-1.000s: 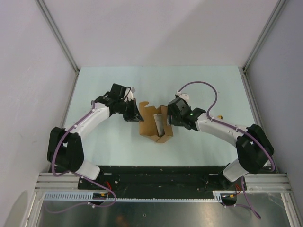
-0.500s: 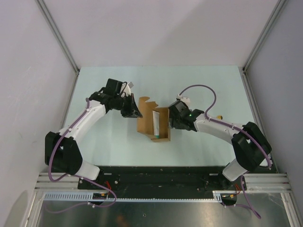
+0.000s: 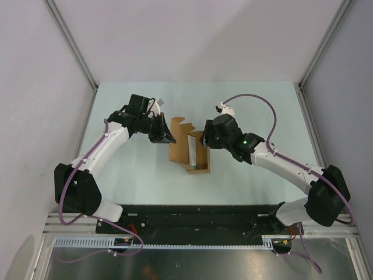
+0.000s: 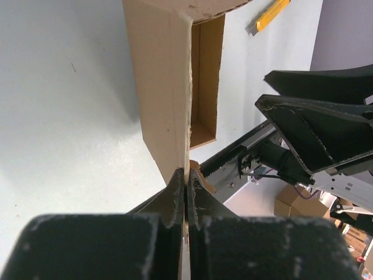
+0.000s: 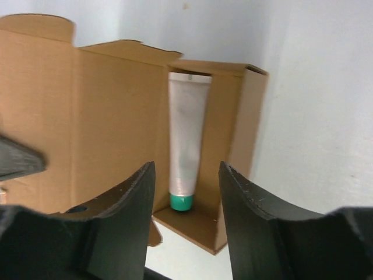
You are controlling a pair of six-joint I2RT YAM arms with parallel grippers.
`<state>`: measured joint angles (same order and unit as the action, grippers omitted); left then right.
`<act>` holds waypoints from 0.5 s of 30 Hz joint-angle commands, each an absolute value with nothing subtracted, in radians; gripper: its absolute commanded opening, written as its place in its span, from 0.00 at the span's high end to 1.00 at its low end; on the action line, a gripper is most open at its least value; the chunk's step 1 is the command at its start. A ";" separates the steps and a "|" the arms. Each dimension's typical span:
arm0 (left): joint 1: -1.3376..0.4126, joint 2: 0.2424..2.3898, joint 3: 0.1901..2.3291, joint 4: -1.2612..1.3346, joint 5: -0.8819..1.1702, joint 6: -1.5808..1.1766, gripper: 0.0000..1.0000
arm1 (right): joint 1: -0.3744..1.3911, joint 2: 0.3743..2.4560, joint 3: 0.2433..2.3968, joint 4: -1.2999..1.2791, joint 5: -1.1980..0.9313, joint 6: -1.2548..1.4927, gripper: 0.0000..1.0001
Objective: Unpack the express box
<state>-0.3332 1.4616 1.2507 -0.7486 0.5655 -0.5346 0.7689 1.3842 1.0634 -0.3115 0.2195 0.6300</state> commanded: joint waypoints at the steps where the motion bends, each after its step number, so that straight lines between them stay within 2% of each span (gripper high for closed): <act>1: -0.327 1.443 1.295 -0.738 0.620 -0.564 1.00 | 0.807 1.474 1.149 -0.296 0.166 0.643 0.53; 3: -0.327 1.445 1.296 -0.738 0.615 -0.568 1.00 | 0.822 1.505 1.170 -0.313 0.179 0.656 0.55; 15: -0.327 1.457 1.267 -0.736 0.581 -0.525 1.00 | 0.838 1.690 1.180 -0.276 0.175 0.660 0.55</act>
<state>-0.3332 1.4677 1.2507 -0.7517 0.5701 -0.5465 0.8368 1.6520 1.1416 -0.3119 0.1650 0.6548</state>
